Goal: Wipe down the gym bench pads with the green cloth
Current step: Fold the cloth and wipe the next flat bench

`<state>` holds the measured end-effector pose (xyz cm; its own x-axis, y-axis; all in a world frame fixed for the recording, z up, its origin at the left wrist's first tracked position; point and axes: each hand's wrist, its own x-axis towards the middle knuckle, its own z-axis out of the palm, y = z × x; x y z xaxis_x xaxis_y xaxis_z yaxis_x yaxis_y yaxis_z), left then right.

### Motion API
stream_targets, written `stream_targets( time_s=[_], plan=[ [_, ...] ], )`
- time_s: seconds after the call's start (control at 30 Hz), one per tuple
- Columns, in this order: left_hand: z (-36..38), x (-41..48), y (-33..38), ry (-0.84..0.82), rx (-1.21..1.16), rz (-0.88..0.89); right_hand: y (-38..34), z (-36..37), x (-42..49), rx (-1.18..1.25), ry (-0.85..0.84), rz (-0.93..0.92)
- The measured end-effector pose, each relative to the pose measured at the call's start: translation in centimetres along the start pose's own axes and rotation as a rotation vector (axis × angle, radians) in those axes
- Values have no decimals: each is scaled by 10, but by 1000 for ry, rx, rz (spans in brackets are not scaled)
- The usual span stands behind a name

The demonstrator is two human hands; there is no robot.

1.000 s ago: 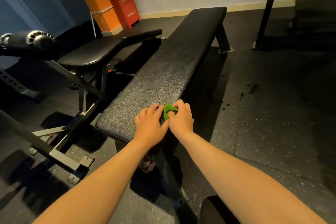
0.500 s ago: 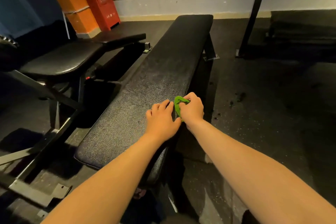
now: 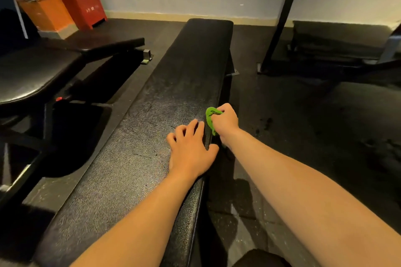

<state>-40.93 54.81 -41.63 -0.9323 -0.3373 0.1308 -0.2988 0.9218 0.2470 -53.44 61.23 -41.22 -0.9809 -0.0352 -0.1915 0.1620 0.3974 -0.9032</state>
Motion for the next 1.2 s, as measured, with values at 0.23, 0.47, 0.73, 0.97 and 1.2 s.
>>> stream_targets(
  time_s=[0.23, 0.47, 0.73, 0.97, 1.2],
  plan=[
    [-6, 0, 3, -49, -22, -20, 6, -4, 3, -5, -144, 38],
    [-4, 5, 6, -26, 29, -24, 25, -20, -26, 99, -282, 11],
    [-3, 18, 21, -32, 55, -134, 24, -11, -6, 229, -201, 61],
    [8, 37, 39, -27, 125, -164, 6, -13, 49, 195, -211, -16],
    [14, 37, 38, -11, 183, -199, -6, -27, 95, 184, -210, -34]
  ],
)
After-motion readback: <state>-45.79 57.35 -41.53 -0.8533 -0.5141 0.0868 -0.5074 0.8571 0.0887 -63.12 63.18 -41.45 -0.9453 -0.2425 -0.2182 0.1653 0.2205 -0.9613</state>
